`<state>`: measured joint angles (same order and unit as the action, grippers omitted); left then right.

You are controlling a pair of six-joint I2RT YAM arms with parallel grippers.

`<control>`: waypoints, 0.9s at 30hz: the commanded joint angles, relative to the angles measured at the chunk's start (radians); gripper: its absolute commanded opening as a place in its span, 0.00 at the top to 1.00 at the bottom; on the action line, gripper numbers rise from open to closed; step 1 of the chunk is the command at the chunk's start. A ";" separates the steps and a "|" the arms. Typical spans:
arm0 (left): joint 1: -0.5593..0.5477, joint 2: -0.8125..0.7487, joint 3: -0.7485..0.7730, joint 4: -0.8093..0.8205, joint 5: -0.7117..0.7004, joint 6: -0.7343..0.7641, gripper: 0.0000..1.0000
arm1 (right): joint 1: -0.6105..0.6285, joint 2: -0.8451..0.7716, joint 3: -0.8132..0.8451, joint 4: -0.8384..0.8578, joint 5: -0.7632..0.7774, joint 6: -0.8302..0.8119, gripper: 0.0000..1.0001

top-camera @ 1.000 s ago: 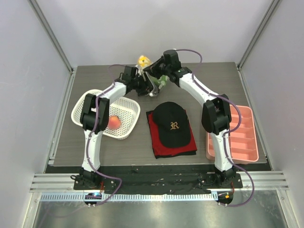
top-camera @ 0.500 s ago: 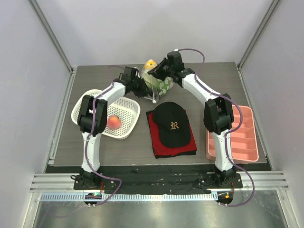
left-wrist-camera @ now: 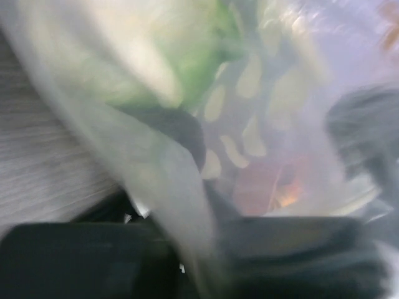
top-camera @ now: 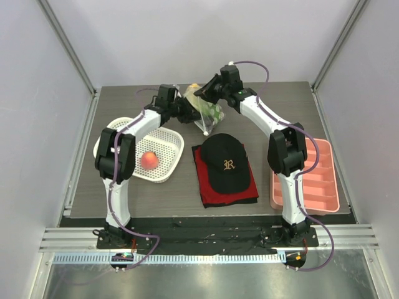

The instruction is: Open the zip-top bag and remove the fake food

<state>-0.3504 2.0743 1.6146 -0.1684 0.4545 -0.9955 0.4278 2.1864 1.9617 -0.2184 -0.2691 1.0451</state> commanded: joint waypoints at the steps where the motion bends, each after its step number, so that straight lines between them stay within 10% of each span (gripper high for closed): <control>1: 0.008 -0.124 -0.071 -0.020 -0.016 0.047 0.68 | -0.018 -0.062 0.046 0.011 0.013 -0.049 0.99; 5: 0.008 -0.141 0.020 -0.271 -0.117 0.227 0.57 | -0.032 -0.039 0.057 0.007 -0.008 -0.089 0.99; 9: 0.008 -0.171 -0.013 -0.226 -0.090 0.210 0.81 | -0.035 -0.036 0.063 0.005 -0.016 -0.096 0.98; 15: 0.014 -0.149 -0.059 -0.085 0.041 0.006 0.91 | -0.038 -0.042 0.081 0.002 -0.010 -0.099 0.98; 17: 0.019 -0.155 -0.029 -0.172 0.027 0.033 0.88 | -0.040 -0.037 0.092 -0.001 -0.009 -0.100 0.98; 21: 0.018 -0.171 0.068 -0.420 -0.155 0.268 0.54 | -0.046 -0.031 0.100 -0.004 -0.010 -0.114 0.98; 27: 0.028 -0.184 0.119 -0.473 -0.068 0.325 0.73 | -0.049 -0.027 0.094 -0.012 -0.005 -0.148 0.98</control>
<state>-0.3450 1.9541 1.7058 -0.5945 0.3355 -0.7395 0.4030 2.1868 2.0171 -0.2478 -0.3164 0.9394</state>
